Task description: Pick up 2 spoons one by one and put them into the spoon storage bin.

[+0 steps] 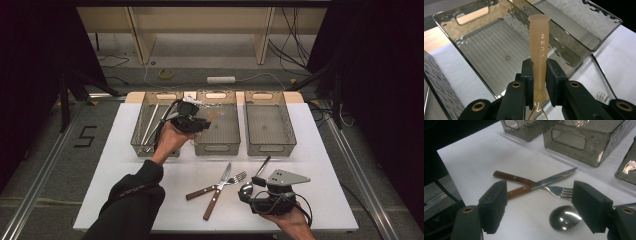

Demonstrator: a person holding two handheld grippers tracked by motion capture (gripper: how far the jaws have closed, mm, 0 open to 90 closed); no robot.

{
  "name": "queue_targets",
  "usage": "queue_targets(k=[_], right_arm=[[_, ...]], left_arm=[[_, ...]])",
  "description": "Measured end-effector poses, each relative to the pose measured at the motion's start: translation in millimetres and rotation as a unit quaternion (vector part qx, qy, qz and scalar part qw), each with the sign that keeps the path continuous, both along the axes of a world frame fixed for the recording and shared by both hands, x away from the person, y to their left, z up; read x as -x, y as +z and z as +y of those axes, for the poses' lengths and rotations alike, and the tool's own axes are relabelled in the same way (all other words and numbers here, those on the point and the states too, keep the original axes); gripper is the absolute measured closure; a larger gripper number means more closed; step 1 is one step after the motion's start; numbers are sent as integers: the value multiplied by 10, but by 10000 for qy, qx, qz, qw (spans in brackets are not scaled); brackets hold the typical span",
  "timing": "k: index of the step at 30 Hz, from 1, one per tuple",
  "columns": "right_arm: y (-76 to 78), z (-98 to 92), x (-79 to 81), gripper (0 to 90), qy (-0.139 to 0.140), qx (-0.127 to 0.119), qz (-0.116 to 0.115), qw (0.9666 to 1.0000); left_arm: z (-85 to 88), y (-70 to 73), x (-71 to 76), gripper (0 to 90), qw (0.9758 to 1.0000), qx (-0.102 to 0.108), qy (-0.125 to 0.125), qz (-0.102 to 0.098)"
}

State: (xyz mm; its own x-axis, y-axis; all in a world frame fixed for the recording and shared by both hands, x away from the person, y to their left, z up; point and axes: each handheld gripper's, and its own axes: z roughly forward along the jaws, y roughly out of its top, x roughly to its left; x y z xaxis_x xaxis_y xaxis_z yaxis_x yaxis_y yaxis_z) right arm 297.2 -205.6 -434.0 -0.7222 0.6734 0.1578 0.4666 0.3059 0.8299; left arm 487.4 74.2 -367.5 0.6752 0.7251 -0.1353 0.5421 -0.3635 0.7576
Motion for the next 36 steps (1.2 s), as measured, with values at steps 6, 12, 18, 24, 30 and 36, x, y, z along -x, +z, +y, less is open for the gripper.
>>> queue_targets(k=[6, 12, 18, 24, 30, 36], right_arm=[[-5, 2, 0, 300, 8, 14, 19, 10000], [-6, 4, -1, 300, 24, 31, 48, 10000], [-8, 3, -3, 300, 27, 21, 44, 10000], [-5, 1, -2, 300, 29, 2, 32, 10000], [-5, 0, -3, 300, 28, -5, 24, 10000], [-5, -2, -3, 300, 37, 11, 33, 10000]], left_arm=[[-11, -3, -121, 769, 9999, 134, 71, 49], [-23, -41, -221, 769, 9996, 179, 207, 56], [-51, -73, -290, 769, 9991, 249, 334, 41], [-96, -129, -333, 769, 9989, 247, 395, 26], [-118, -212, -355, 768, 9989, 191, 417, 56], [-120, -303, -371, 766, 9985, 193, 496, 95]])
